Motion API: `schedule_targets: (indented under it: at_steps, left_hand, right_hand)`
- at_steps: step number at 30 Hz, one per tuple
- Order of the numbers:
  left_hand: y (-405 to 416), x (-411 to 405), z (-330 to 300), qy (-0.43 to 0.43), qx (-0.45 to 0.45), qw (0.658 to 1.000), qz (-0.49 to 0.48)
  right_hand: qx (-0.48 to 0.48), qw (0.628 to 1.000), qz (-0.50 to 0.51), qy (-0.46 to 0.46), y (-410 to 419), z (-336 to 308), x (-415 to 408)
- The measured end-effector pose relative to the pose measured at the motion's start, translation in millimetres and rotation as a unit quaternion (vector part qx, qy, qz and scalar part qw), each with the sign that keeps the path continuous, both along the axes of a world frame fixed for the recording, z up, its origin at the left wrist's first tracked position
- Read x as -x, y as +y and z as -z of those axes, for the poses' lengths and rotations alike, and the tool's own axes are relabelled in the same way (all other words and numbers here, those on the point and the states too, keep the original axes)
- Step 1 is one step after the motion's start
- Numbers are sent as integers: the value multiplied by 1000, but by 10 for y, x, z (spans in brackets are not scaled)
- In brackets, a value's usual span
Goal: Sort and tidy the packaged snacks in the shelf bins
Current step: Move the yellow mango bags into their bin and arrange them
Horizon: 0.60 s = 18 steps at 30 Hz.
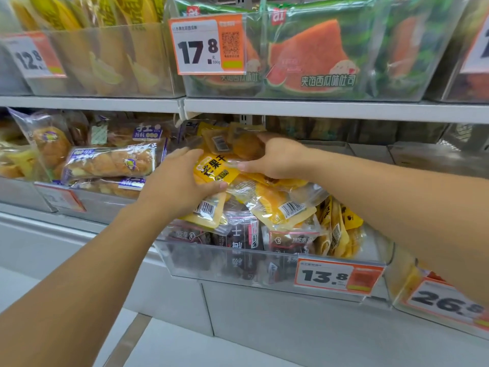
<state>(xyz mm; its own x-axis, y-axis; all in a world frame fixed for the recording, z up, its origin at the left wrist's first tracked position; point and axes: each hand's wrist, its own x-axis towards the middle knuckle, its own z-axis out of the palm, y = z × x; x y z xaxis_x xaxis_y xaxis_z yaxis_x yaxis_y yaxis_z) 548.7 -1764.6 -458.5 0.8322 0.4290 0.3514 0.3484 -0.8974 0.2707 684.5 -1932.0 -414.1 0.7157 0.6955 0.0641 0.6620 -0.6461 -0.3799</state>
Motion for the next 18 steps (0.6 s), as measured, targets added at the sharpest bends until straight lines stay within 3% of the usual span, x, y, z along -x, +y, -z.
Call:
schedule_targets:
  at_steps: [6,12,15,18]
  left_hand:
    - [-40,67,37,-121,43,992,-1]
    - [-76,93,68,-88,-31,996,11]
    - [-68,96,69,-84,-52,995,6]
    - [-184,108,-48,-118,-77,990,7]
  right_hand:
    - [-119,991,-62,-5,444,76,127]
    - [-129,989,-68,-24,396,86,136]
    - [-105,991,-80,-32,151,25,159]
    - [2,993,-95,-70,-280,-176,154]
